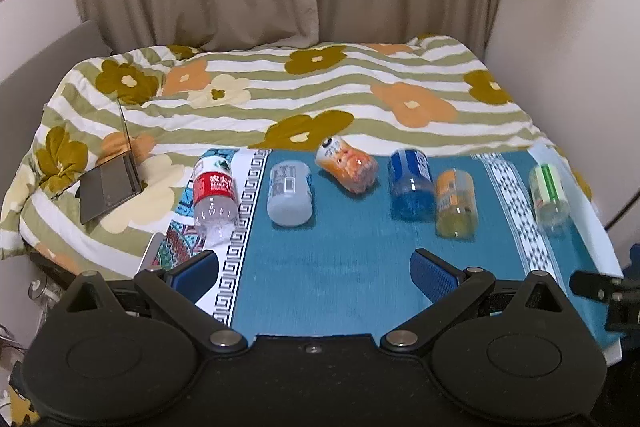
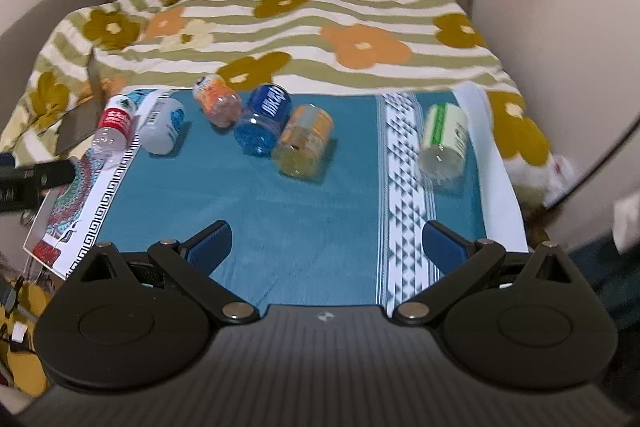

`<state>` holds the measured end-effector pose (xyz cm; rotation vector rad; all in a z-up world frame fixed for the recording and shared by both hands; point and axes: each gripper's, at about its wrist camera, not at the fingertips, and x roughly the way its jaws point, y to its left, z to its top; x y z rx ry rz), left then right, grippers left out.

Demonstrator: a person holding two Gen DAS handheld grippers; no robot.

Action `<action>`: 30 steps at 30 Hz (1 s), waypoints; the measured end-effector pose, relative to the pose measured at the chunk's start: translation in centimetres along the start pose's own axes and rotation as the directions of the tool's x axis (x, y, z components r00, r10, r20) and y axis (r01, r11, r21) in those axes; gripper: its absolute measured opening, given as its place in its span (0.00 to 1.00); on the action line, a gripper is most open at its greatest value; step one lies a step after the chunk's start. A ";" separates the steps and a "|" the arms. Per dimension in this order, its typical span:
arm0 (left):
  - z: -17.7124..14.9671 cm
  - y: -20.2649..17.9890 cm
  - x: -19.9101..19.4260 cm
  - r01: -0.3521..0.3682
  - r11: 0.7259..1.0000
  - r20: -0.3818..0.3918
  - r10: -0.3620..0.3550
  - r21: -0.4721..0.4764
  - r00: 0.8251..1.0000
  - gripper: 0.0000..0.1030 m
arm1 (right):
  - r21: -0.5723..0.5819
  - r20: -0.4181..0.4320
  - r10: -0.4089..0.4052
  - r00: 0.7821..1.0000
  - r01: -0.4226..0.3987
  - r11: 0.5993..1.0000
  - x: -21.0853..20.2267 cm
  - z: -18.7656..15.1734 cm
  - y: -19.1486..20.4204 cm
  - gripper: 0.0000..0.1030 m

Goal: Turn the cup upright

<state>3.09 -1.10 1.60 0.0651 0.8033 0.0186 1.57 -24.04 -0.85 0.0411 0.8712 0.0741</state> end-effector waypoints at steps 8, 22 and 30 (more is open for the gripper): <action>3.4 0.8 4.7 -0.012 0.999 -0.029 0.013 0.029 0.999 1.00 | 0.007 -0.038 -0.007 0.999 0.008 1.000 3.6 1.7 -1.0 1.00; 7.7 3.9 18.4 0.103 0.994 -0.201 -0.094 0.035 0.975 0.95 | 0.187 -0.144 -0.067 0.987 0.094 0.978 10.7 3.7 0.8 1.00; 7.5 4.8 23.7 0.146 0.988 -0.296 -0.126 0.047 0.947 0.88 | 0.227 -0.214 -0.094 0.972 0.143 0.963 14.4 3.9 2.4 1.00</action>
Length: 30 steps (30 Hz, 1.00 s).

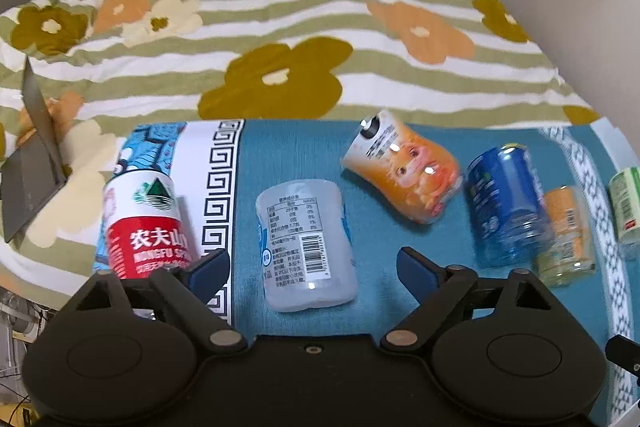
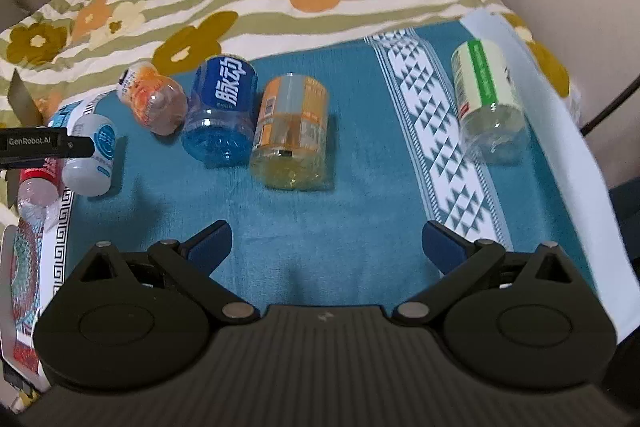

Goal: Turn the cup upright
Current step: 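Move the left gripper to the upside-down white cup and close on it, then lift the white cup with the left gripper, lay it on its side, open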

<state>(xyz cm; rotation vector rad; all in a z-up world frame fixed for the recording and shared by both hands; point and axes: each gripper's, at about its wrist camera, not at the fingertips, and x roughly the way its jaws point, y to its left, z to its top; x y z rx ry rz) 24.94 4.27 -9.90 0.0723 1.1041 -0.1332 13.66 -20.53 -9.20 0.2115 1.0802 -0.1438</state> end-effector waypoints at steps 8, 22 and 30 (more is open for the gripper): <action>0.9 1.1 2.8 0.050 0.998 -0.056 -0.052 -0.027 0.997 0.66 | 0.020 -0.048 -0.022 0.999 0.023 1.000 1.3 0.1 1.3 1.00; -0.1 -0.1 -0.2 0.048 0.999 -0.018 -0.048 0.003 0.999 0.64 | 0.021 -0.014 0.005 1.000 -0.005 1.000 -0.6 0.4 1.0 1.00; -3.1 -3.1 -5.0 0.067 0.998 0.015 -0.066 -0.014 0.998 0.64 | -0.016 0.044 0.036 0.998 -0.035 0.999 -3.6 0.1 -1.1 1.00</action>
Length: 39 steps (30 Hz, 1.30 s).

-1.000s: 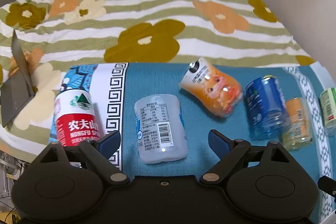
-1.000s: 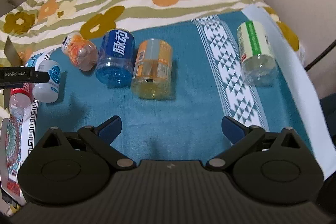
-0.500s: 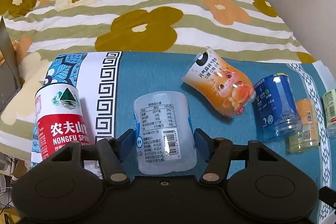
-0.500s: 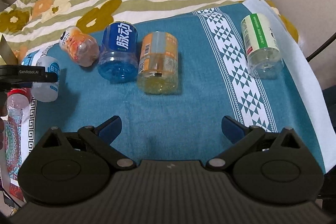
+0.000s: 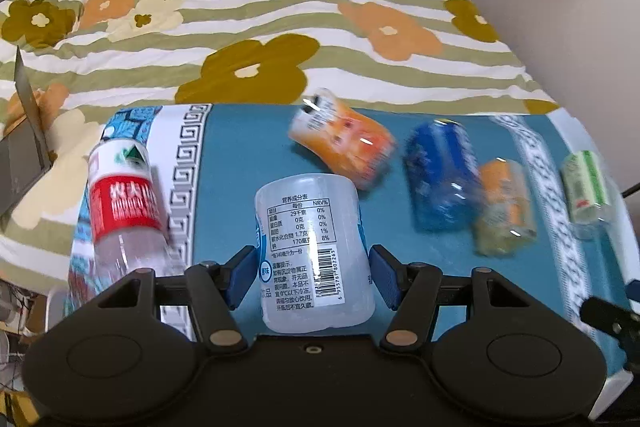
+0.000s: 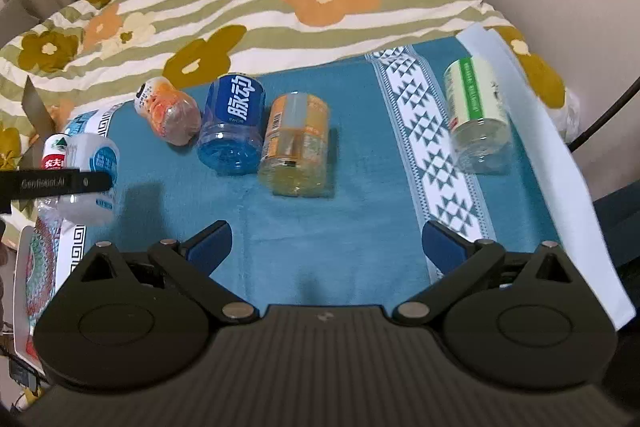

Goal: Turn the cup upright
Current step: 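Lift the white cup with the left gripper, lay it on its side, open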

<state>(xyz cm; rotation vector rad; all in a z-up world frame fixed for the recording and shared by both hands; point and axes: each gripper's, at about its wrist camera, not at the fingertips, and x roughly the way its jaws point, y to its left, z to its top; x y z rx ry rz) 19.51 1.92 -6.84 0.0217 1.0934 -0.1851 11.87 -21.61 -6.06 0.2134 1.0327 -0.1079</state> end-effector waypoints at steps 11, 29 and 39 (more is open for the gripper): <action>-5.9 -6.9 -1.9 0.004 1.000 -0.013 -0.005 -0.020 1.000 0.64 | -0.069 0.011 0.068 0.998 -0.067 0.995 -2.0 -2.7 -4.7 1.00; -9.8 -12.1 2.6 -0.008 1.000 -0.037 0.009 0.017 0.999 0.65 | -0.122 -0.070 0.080 0.994 -0.088 0.989 -0.1 -6.9 -9.5 1.00; -10.0 -12.3 2.4 -0.022 0.999 -0.005 0.022 0.032 1.000 0.90 | -0.125 -0.066 0.084 0.994 -0.092 0.988 -0.4 -7.0 -9.8 1.00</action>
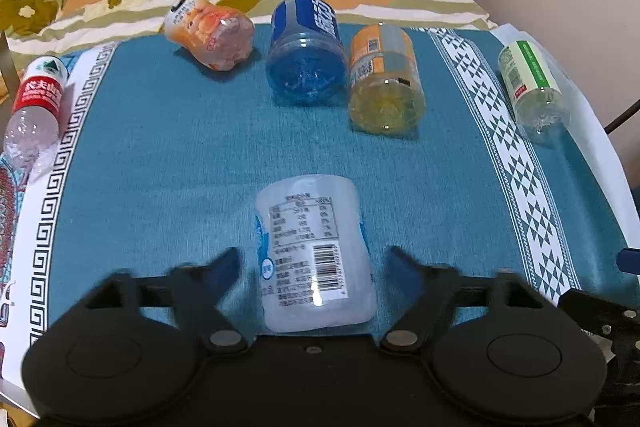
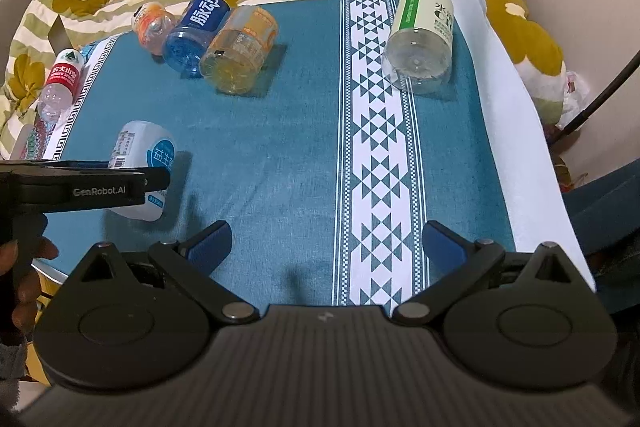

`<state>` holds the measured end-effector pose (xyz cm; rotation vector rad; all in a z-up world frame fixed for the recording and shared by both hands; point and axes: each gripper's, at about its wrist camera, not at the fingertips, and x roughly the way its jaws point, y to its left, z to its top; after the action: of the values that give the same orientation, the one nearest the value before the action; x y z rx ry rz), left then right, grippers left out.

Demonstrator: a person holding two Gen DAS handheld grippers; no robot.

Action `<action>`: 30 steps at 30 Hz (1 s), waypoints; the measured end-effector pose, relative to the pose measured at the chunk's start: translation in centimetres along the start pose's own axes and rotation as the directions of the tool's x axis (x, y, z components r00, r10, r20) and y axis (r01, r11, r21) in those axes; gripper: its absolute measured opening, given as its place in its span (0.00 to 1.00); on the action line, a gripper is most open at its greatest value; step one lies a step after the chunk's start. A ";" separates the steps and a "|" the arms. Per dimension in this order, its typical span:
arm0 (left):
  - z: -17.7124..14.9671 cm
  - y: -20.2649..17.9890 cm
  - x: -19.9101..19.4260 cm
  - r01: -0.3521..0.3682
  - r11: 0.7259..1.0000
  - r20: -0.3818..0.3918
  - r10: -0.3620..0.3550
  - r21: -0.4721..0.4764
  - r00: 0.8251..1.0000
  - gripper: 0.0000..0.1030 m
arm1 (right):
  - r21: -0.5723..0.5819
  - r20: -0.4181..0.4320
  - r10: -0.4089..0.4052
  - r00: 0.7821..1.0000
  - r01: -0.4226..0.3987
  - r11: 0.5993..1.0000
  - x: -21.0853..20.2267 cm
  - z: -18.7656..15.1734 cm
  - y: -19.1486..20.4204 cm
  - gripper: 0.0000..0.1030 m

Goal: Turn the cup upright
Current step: 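Lift the white cup with the left gripper, lay it on its side, open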

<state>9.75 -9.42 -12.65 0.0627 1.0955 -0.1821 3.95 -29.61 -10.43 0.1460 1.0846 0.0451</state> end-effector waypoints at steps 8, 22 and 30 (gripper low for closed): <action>0.1 -0.5 -0.9 -0.028 0.999 0.039 0.026 0.031 0.999 0.91 | 0.008 0.020 -0.003 1.000 0.003 1.000 -0.8 -0.1 -0.5 1.00; -1.5 2.0 -8.0 -0.047 0.997 0.086 0.052 -0.063 0.995 1.00 | -0.065 0.023 0.056 0.998 -0.055 0.996 -2.7 3.7 1.2 1.00; -3.7 6.4 -9.7 -0.059 0.996 0.089 0.065 -0.063 0.994 1.00 | -0.085 -0.118 0.172 0.978 -0.182 0.980 0.2 7.5 6.8 1.00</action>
<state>3.29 -1.44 -5.95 0.0341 1.0058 -0.0954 10.94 -23.54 -6.21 0.1550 1.1754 0.2678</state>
